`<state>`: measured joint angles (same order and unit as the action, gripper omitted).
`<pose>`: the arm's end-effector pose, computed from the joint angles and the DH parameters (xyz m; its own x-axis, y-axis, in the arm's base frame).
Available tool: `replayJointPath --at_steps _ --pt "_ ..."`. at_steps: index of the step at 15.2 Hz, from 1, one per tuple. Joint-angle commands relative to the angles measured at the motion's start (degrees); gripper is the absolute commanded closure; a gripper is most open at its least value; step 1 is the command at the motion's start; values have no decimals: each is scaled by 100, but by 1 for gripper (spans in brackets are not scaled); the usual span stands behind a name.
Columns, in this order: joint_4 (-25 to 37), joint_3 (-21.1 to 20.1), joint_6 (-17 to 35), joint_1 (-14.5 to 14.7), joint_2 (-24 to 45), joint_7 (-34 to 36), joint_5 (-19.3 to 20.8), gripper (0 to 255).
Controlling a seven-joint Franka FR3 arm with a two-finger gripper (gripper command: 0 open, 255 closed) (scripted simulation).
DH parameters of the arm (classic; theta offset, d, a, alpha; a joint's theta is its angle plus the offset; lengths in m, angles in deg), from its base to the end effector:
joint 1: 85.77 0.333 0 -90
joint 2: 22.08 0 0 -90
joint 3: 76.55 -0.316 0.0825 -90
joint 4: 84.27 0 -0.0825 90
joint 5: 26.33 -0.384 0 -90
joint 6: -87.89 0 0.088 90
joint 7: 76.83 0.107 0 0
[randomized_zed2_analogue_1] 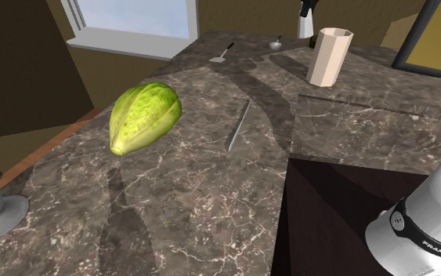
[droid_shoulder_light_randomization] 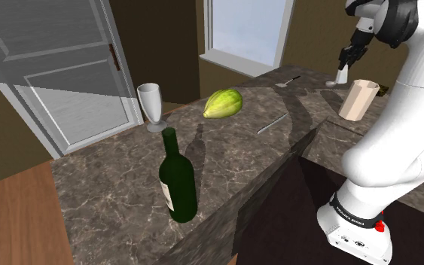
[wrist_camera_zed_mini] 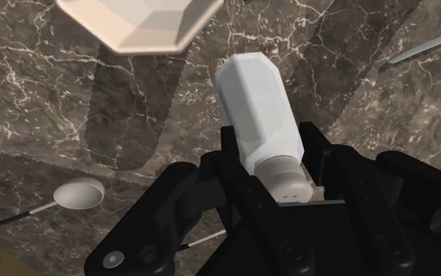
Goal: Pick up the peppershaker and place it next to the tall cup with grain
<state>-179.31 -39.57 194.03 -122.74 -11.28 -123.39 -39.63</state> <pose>0.2125 -0.5782 0.5178 0.8578 -0.5019 0.1106 -0.4999 -0.8648 -0.0466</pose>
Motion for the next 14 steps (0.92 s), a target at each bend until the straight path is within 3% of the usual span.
replayJointPath --at_steps 1,14 --pt "-143 -5 149 8 3 -22 -11 255" --pt "-905 -68 1060 0 215 -241 -227 255"
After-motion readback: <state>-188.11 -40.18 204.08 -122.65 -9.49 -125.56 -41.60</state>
